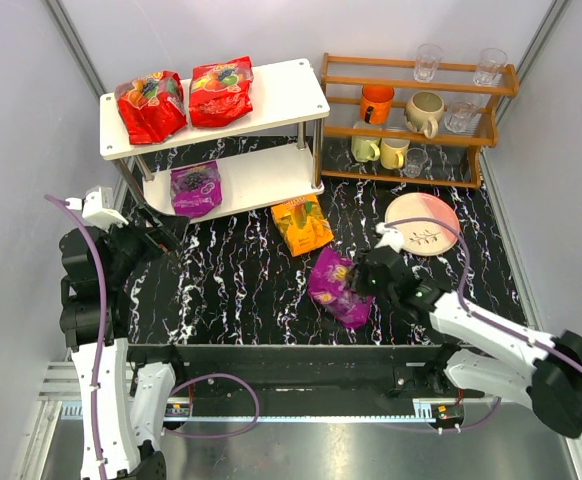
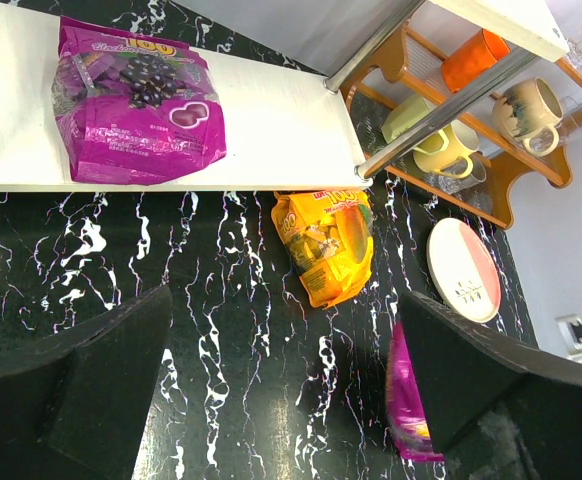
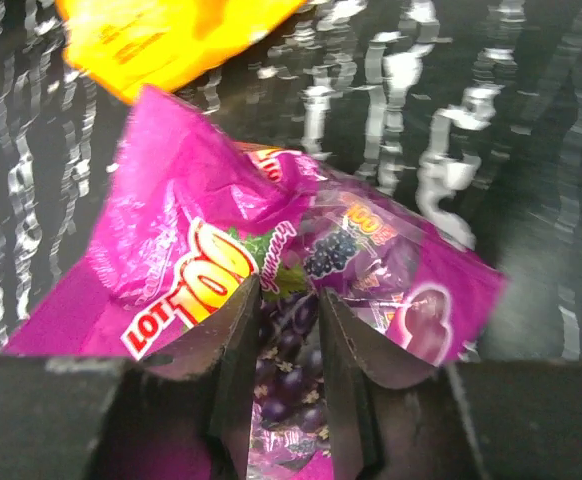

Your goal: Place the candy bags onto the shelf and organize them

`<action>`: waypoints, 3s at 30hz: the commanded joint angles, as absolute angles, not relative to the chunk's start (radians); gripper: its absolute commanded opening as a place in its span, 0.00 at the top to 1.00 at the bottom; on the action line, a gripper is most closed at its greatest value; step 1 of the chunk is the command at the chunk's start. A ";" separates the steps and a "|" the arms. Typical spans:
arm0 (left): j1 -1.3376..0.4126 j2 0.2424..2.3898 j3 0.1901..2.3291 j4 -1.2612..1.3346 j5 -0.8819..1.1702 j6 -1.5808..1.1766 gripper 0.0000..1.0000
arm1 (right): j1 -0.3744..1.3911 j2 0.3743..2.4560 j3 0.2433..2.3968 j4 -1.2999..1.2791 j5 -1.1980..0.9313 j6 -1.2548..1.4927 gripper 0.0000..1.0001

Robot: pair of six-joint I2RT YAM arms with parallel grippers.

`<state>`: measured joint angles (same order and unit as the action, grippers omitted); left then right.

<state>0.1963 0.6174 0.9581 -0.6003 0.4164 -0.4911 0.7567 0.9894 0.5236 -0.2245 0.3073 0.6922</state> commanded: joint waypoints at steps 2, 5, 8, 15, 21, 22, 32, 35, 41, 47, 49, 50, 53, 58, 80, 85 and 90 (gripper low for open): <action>0.195 0.614 0.954 -0.560 0.442 -0.506 0.01 | 0.759 1.196 0.617 -0.028 -0.228 0.482 0.58; 0.195 0.614 0.948 -0.558 0.442 -0.505 0.01 | 0.759 1.189 0.606 0.109 -0.311 0.492 0.46; 0.195 0.606 0.942 -0.560 0.439 -0.503 0.01 | 0.756 1.068 0.583 0.163 -0.203 0.480 0.33; 0.196 0.620 0.943 -0.560 0.446 -0.506 0.01 | 0.721 1.014 0.630 -0.119 0.305 0.494 0.23; 0.195 0.614 0.937 -0.560 0.443 -0.505 0.01 | 0.637 1.150 0.615 -0.164 0.198 0.549 0.25; 0.195 0.612 0.936 -0.560 0.442 -0.503 0.01 | 0.634 1.166 0.609 -0.163 0.190 0.564 0.27; 0.195 0.615 0.925 -0.557 0.449 -0.511 0.01 | 0.632 1.086 0.447 0.047 -0.062 0.653 0.39; 0.195 0.617 0.913 -0.545 0.457 -0.520 0.01 | 0.635 1.007 0.382 0.087 -0.145 0.696 0.39; 0.196 0.621 0.900 -0.528 0.465 -0.531 0.01 | 0.637 0.852 0.252 0.126 -0.274 0.822 0.39; 0.195 0.629 0.905 -0.522 0.469 -0.537 0.01 | 0.641 0.782 0.239 0.072 -0.365 0.781 0.38; 0.196 0.629 0.904 -0.522 0.471 -0.535 0.01 | 0.641 0.785 0.247 0.052 -0.370 0.750 0.34; 0.196 0.627 0.904 -0.522 0.471 -0.537 0.01 | 0.641 0.796 0.253 0.052 -0.370 0.744 0.34; 0.195 0.623 0.903 -0.522 0.472 -0.537 0.01 | 0.643 0.843 0.264 0.075 -0.353 0.733 0.31; 0.195 0.620 0.910 -0.522 0.471 -0.532 0.01 | 0.643 0.955 0.299 0.089 -0.302 0.680 0.30; 0.195 0.614 0.888 -0.518 0.483 -0.546 0.01 | 0.946 0.936 0.294 0.255 -0.252 0.943 0.38; 0.195 0.603 0.891 -0.525 0.486 -0.545 0.01 | 0.973 0.936 0.337 0.109 -0.144 0.872 0.38; 0.195 0.598 0.893 -0.531 0.488 -0.545 0.01 | 0.973 0.833 0.357 -0.055 -0.019 0.865 0.38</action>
<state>0.1963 0.6090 0.8890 -0.5739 0.4648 -0.5323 0.9676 0.9115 0.2962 0.0490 -0.1665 0.8841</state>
